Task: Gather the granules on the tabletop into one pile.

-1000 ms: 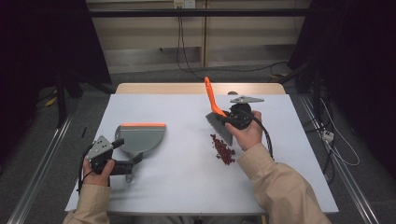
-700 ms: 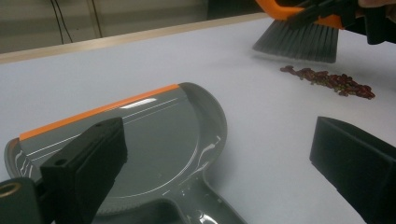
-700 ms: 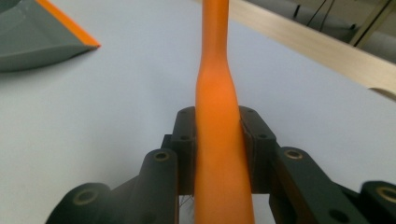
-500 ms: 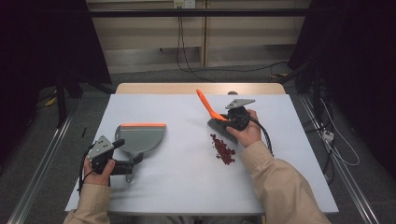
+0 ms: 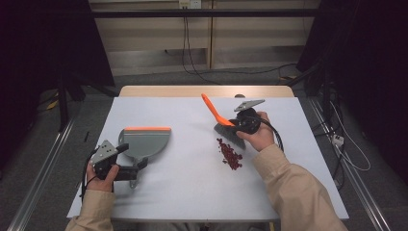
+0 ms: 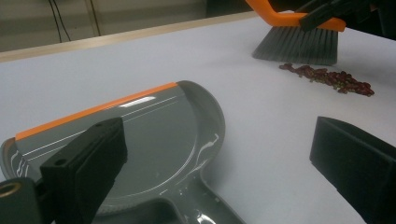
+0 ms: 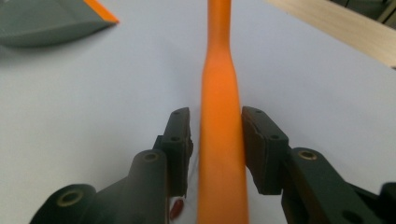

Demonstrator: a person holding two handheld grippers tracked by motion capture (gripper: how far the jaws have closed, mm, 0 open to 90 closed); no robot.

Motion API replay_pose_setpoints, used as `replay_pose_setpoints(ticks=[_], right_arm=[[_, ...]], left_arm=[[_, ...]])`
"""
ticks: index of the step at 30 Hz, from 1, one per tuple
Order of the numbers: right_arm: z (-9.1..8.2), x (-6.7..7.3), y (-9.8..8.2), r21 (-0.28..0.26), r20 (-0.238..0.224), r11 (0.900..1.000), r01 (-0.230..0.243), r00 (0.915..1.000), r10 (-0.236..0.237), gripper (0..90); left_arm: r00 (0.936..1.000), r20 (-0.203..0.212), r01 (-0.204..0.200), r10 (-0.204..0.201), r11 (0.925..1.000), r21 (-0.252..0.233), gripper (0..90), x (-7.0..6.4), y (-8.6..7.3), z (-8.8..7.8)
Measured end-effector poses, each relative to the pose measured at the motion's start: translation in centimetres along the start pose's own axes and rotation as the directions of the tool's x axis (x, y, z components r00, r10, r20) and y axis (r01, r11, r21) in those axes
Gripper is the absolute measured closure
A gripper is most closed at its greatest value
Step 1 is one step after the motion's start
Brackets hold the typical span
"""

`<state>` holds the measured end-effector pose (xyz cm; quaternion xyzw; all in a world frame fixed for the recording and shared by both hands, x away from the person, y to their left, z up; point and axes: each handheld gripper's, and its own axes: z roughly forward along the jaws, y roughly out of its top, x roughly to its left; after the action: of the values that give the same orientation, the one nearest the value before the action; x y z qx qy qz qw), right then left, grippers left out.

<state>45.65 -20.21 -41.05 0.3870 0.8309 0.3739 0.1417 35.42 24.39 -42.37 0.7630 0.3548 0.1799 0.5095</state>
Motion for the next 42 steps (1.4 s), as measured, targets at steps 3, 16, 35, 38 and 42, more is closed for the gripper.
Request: replay_pose_setpoints(ticks=[3,16,35,38,42], right_arm=[[-0.4,-0.2,-0.2,0.06,0.0,0.998,0.006,1.0,-0.006,64.9],[-0.1,-1.5,0.0,0.05,-0.073,0.988,0.149,0.9867,-0.145,71.4],[0.7,-1.0,0.1,-0.012,-0.26,0.894,0.448,0.8619,-0.435,71.4],[0.1,-0.6,-0.5,-0.022,-0.283,0.891,0.453,0.8519,-0.44,71.4],[-0.5,-0.1,-1.2,-0.041,-0.295,0.891,0.452,0.8466,-0.443,71.4]], left_arm=[[1.0,0.0,0.001,-0.001,1.0,0.0,3.7,0.0,0.0,0.0],[0.9995,-0.032,0.005,-0.005,0.9999,-0.01,3.7,0.1,0.0,-0.1],[0.9989,-0.046,0.01,-0.011,0.9999,-0.005,3.7,0.3,-0.1,-0.2],[0.9989,-0.047,0.009,-0.009,0.9999,-0.006,3.8,0.3,-0.1,-0.2],[0.9987,-0.051,0.0,0.0,1.0,0.003,3.7,0.3,0.0,-0.2]])
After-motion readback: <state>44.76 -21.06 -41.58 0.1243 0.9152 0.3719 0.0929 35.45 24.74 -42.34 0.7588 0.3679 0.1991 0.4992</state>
